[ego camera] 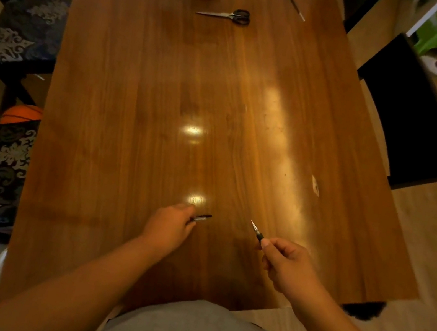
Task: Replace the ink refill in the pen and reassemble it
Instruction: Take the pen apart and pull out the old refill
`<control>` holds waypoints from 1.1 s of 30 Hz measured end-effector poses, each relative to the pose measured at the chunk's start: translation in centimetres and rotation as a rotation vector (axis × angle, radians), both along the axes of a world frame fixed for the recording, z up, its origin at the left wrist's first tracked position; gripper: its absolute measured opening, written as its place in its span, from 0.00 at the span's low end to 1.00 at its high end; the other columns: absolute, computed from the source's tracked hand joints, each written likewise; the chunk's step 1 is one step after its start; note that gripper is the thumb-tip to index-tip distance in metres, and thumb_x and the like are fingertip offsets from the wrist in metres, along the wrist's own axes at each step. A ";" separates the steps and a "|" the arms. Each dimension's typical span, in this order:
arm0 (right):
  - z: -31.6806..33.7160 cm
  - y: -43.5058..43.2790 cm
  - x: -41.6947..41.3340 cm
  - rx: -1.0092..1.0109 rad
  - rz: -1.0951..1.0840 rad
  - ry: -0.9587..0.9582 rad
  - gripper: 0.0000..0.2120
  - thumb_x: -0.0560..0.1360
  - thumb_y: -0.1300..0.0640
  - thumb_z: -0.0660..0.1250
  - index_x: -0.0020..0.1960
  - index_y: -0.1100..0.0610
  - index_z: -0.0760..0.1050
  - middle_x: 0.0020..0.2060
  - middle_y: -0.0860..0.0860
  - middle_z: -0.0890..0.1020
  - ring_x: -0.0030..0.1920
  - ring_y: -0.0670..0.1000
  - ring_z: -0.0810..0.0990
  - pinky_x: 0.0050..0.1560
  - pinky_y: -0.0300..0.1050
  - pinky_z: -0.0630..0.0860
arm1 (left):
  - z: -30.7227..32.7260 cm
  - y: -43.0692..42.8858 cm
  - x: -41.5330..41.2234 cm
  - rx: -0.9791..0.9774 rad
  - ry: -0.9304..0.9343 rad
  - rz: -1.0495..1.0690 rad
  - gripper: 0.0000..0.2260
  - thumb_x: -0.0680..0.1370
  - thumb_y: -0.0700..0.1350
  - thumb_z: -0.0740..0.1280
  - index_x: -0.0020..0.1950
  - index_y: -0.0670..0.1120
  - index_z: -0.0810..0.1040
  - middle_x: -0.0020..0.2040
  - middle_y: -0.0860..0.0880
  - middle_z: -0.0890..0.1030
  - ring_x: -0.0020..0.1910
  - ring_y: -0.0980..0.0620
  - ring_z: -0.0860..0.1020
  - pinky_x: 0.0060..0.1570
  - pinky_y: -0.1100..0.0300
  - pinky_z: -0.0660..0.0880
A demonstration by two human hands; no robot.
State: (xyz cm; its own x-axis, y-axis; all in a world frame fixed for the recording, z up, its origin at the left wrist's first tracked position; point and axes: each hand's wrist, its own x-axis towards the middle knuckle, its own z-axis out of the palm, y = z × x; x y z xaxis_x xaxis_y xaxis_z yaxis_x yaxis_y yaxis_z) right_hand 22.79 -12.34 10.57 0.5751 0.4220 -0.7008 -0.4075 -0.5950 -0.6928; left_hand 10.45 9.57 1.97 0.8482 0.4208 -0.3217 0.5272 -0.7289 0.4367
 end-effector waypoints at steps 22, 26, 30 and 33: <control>4.8 1.1 -3.0 0.123 0.288 0.188 0.12 0.79 0.50 0.63 0.42 0.51 0.82 0.26 0.47 0.74 0.23 0.43 0.66 0.23 0.34 0.62 | 9.7 -2.1 -1.0 -0.743 -0.174 -0.154 0.06 0.76 0.53 0.68 0.51 0.57 0.80 0.46 0.56 0.82 0.46 0.58 0.80 0.48 0.57 0.79; 5.2 0.9 -2.9 0.163 0.322 0.163 0.13 0.79 0.49 0.62 0.44 0.52 0.83 0.26 0.46 0.74 0.24 0.43 0.65 0.24 0.34 0.61 | 10.8 -2.1 -1.1 -0.686 -0.158 -0.212 0.04 0.77 0.56 0.64 0.46 0.60 0.77 0.41 0.57 0.81 0.39 0.61 0.77 0.41 0.56 0.76; 5.5 0.6 -2.8 0.198 0.388 0.077 0.14 0.80 0.51 0.62 0.43 0.57 0.81 0.26 0.46 0.73 0.23 0.43 0.65 0.24 0.34 0.61 | 11.3 -2.4 -1.4 -0.666 -0.135 -0.252 0.08 0.79 0.57 0.60 0.42 0.59 0.74 0.38 0.56 0.79 0.34 0.62 0.73 0.36 0.61 0.71; 5.7 0.4 -2.7 0.187 0.452 -0.034 0.15 0.79 0.54 0.63 0.40 0.64 0.77 0.26 0.48 0.73 0.23 0.42 0.66 0.25 0.32 0.63 | 11.5 -2.8 -1.5 -0.668 -0.139 -0.253 0.12 0.79 0.56 0.59 0.40 0.53 0.74 0.37 0.49 0.79 0.32 0.61 0.72 0.35 0.60 0.70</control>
